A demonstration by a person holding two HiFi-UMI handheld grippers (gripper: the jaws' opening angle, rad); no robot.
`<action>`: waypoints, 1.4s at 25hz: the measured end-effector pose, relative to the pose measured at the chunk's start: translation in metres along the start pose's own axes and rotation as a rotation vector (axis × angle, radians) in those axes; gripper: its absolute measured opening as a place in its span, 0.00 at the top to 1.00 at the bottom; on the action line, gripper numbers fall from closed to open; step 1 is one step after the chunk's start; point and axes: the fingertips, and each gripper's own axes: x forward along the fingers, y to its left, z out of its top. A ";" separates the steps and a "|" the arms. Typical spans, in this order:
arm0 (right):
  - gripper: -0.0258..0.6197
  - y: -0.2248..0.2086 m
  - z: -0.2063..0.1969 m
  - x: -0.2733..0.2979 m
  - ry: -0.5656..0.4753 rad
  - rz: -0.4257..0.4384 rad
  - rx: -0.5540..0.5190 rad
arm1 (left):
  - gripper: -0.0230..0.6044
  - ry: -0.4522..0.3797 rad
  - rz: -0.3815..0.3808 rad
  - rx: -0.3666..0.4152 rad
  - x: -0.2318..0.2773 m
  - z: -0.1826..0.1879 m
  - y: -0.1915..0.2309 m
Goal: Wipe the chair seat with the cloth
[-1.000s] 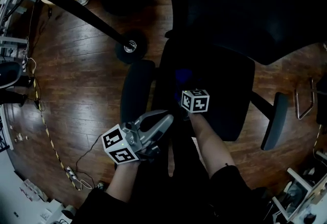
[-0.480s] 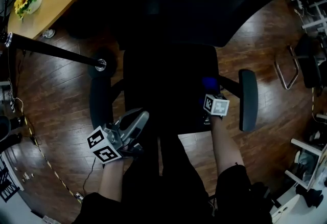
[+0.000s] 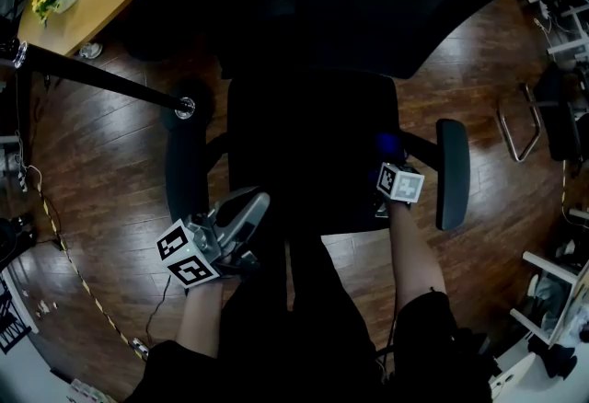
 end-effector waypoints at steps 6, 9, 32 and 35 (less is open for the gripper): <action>0.87 0.079 -0.011 0.010 0.010 0.134 -0.101 | 0.97 -0.044 0.007 0.013 -0.020 0.008 -0.009; 0.86 0.165 -0.017 0.017 0.019 0.292 -0.113 | 0.97 -0.078 0.019 0.021 -0.034 0.017 -0.011; 0.87 0.317 -0.102 0.047 0.125 0.555 -0.167 | 0.98 -0.129 0.057 0.035 -0.062 0.025 -0.009; 0.87 0.262 -0.099 0.045 0.115 0.468 -0.137 | 0.97 -0.100 0.040 0.035 -0.052 0.021 -0.010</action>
